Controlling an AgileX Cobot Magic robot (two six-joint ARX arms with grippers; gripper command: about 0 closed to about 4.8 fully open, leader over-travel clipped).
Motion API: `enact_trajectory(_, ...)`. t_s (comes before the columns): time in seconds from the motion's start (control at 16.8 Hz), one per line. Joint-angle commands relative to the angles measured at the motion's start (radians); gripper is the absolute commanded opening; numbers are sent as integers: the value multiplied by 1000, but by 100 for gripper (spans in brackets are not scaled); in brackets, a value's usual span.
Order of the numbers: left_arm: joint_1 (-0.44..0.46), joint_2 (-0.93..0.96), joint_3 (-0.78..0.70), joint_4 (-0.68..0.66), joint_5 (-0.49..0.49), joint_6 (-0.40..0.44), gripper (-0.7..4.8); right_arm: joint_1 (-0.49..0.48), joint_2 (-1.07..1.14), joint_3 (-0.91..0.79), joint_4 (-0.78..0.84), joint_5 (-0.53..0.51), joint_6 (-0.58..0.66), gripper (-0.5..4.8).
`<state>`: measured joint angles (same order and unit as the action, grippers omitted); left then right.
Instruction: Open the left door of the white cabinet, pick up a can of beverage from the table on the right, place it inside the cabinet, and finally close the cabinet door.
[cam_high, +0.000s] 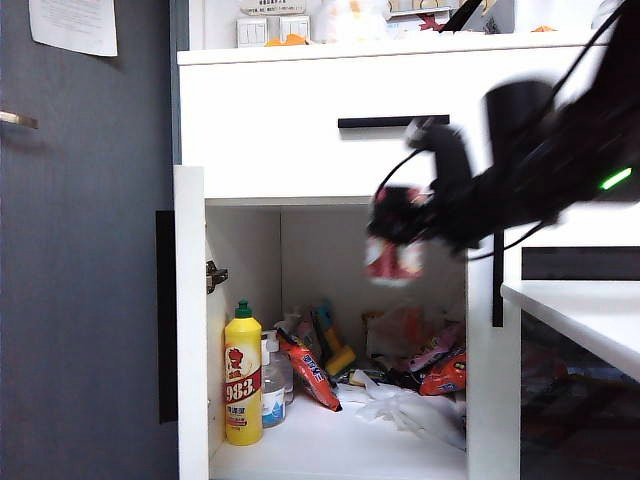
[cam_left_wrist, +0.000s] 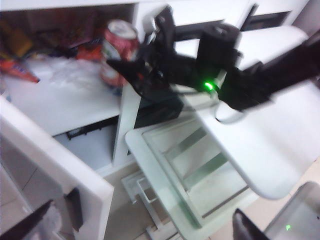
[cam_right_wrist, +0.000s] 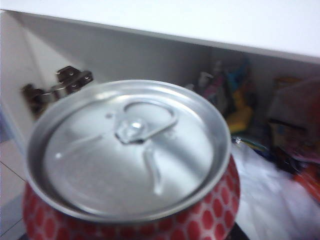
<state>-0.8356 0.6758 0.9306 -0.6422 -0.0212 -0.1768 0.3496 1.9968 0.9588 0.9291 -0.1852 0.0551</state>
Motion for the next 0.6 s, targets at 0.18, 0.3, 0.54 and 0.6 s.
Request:
enact_trajectory(0.18,1,-8,2,-40,-47,-20,479,-4,190,255,2,-16,-40,207)
enact_trajectory(0.3,1,-8,2,-45,-60,-21,479,-18,221,325,-60,-17,-119,207)
enact_trajectory(0.54,1,-4,2,-45,-91,-21,479,-39,333,444,-122,-63,-107,207)
enact_trajectory(0.6,1,-4,2,-45,-92,-22,479,-38,356,444,-110,-66,-101,207)
